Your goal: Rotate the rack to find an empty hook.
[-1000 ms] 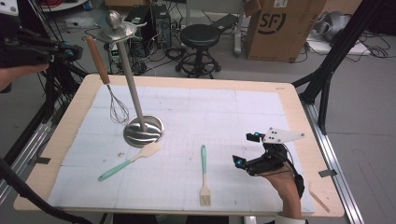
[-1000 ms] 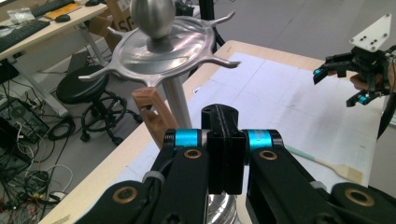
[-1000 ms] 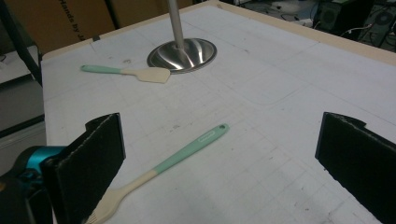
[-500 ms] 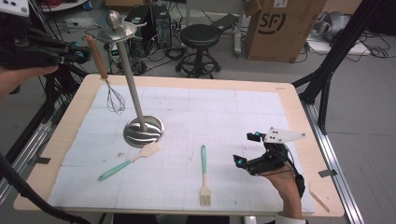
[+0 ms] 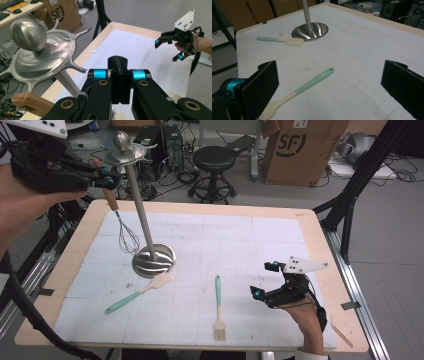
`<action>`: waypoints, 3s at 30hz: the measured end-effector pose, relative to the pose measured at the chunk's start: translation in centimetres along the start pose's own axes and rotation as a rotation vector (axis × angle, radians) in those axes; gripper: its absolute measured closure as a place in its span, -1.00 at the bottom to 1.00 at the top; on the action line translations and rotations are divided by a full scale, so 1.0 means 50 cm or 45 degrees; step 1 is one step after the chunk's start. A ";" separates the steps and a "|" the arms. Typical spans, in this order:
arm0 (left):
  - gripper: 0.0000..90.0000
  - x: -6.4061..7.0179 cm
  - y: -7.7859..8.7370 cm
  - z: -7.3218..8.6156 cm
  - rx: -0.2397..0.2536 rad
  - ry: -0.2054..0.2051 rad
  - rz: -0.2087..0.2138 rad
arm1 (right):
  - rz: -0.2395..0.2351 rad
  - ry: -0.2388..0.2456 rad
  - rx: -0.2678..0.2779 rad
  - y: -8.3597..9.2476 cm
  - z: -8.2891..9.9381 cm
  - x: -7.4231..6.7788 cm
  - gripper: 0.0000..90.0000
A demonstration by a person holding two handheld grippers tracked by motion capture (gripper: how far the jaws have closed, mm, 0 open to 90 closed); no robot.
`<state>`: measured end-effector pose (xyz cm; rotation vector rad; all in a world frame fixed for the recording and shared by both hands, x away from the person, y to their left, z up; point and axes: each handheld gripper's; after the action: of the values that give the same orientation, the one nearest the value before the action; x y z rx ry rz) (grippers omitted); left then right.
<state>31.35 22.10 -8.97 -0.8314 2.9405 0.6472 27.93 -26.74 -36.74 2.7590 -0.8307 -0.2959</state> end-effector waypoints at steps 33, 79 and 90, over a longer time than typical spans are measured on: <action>1.00 -0.032 -0.015 0.004 -0.053 0.041 -0.033 | 0.008 -0.005 -0.030 -0.011 0.003 0.002 -1.00; 1.00 -0.100 0.057 0.074 -0.032 0.061 -0.067 | 0.029 -0.021 -0.056 -0.005 0.015 -0.001 -1.00; 0.89 -0.068 0.061 0.136 0.035 0.048 0.020 | 0.031 -0.013 -0.040 0.005 0.011 -0.005 -1.00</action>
<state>32.10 28.85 -13.58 -0.8278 2.9857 0.5975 27.49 -26.89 -37.15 2.7183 -0.8543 -0.3157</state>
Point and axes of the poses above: each handheld gripper's, and its own axes: y roughly backward along the jaws, z roughly out of its underside, x roughly to its right, and after that the axes turned 7 degrees about x, right-handed
